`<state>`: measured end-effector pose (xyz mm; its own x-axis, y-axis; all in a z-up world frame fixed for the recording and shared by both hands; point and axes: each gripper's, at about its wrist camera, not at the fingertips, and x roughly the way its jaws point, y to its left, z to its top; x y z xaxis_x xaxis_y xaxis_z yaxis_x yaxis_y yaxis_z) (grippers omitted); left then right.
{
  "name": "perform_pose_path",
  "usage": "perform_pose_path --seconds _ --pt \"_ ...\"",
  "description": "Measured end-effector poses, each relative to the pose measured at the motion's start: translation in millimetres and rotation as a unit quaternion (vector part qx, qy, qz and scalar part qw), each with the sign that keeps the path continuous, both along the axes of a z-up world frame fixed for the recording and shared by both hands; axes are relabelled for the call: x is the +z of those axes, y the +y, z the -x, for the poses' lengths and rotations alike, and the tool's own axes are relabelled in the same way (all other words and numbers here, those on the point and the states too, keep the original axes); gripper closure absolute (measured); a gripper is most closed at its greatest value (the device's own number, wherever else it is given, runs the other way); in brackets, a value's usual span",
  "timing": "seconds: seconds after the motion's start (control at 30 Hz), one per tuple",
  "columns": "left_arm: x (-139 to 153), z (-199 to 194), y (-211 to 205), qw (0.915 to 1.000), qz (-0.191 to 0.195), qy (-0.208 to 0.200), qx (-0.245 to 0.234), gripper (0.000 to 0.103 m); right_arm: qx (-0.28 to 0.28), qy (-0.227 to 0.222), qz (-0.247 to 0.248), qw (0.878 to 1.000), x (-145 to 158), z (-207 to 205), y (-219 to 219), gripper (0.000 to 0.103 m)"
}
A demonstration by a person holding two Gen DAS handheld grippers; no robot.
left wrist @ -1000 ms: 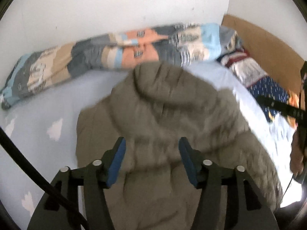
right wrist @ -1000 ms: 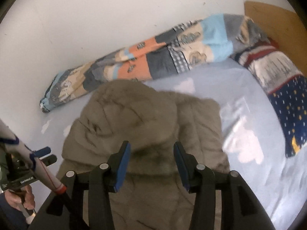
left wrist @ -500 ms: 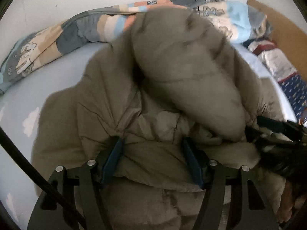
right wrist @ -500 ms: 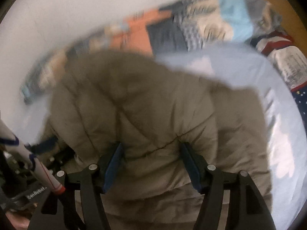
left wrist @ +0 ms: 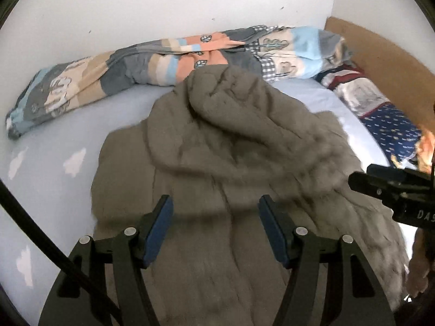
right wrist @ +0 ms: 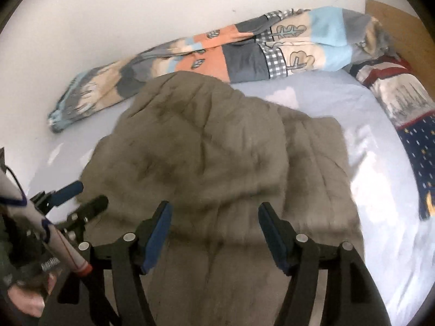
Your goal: Fold large clothes
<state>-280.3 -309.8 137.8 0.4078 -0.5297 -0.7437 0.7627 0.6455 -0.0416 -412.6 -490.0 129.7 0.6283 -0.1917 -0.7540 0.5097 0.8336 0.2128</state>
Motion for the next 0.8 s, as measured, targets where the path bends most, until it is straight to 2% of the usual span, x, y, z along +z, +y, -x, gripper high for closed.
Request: perform_pose_path --seconds 0.23,0.4,0.57,0.67,0.8 --pt "-2 93 71 0.9999 -0.007 -0.013 -0.003 0.038 0.002 -0.021 0.005 1.0 1 95 76 0.031" --pt "-29 139 114 0.9998 -0.012 0.0 0.018 0.038 0.004 -0.019 0.017 1.0 -14 141 119 0.029" --pt "-58 149 138 0.9977 -0.026 0.021 0.059 0.038 -0.004 0.012 0.017 1.0 -43 166 143 0.029" --pt "-71 144 146 0.996 -0.042 0.018 0.077 0.038 -0.013 0.025 0.032 0.999 -51 178 151 0.029" --pt "-93 132 152 0.9932 -0.063 0.034 0.092 0.038 -0.03 0.051 0.031 0.998 -69 186 151 0.029"
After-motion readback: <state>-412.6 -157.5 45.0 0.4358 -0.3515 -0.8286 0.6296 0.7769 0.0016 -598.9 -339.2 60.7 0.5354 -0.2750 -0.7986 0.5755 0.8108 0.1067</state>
